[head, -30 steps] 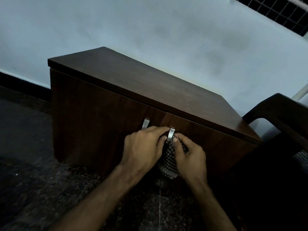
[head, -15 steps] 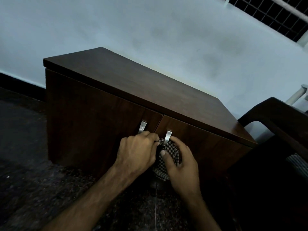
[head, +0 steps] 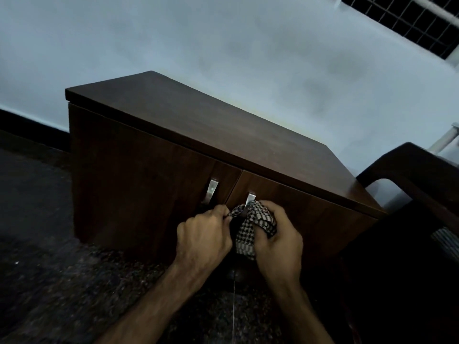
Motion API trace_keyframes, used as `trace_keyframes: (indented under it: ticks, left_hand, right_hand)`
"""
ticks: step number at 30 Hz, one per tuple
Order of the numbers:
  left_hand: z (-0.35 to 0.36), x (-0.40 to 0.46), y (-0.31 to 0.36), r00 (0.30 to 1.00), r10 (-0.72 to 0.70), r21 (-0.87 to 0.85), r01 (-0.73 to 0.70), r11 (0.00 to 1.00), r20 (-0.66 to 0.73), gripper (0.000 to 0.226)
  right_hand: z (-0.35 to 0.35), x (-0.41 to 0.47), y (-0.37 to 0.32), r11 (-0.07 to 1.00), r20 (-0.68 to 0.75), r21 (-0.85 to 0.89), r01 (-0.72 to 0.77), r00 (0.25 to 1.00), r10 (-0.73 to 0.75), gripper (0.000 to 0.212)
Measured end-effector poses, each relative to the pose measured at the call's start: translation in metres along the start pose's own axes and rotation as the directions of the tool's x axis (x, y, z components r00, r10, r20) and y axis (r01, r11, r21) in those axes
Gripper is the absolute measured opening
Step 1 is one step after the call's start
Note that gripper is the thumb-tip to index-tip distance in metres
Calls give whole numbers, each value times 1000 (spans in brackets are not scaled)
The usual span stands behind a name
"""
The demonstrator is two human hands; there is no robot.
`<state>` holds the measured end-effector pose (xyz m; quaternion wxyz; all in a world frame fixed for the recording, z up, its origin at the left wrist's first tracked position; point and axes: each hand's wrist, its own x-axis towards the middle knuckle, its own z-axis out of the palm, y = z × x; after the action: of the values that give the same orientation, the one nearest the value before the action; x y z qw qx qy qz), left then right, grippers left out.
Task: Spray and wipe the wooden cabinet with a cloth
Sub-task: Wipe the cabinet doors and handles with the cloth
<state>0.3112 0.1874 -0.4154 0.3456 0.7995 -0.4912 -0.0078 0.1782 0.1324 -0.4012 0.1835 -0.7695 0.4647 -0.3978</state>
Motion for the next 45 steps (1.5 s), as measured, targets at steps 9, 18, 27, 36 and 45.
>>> trace_keyframes:
  ticks: [9, 18, 27, 36, 45]
  left_hand:
    - [-27, 21, 25, 987, 157, 128, -153, 980, -19, 23]
    - [-2, -9, 6, 989, -151, -56, 151, 987, 2, 22]
    - [-24, 18, 31, 999, 3, 67, 1, 998, -50, 21]
    - [0, -10, 7, 993, -118, -1, 118, 993, 14, 26]
    - [-7, 4, 15, 998, -53, 13, 53, 998, -32, 23]
  right_hand:
    - [23, -20, 27, 967, 12, 121, -225, 974, 226, 23]
    - [-5, 8, -10, 999, -53, -20, -40, 998, 39, 59]
    - [12, -15, 22, 983, 9, 4, -185, 983, 185, 40]
    - [-7, 6, -14, 993, -19, -111, -51, 999, 49, 45]
    - [14, -16, 11, 979, 44, -16, -202, 978, 202, 33]
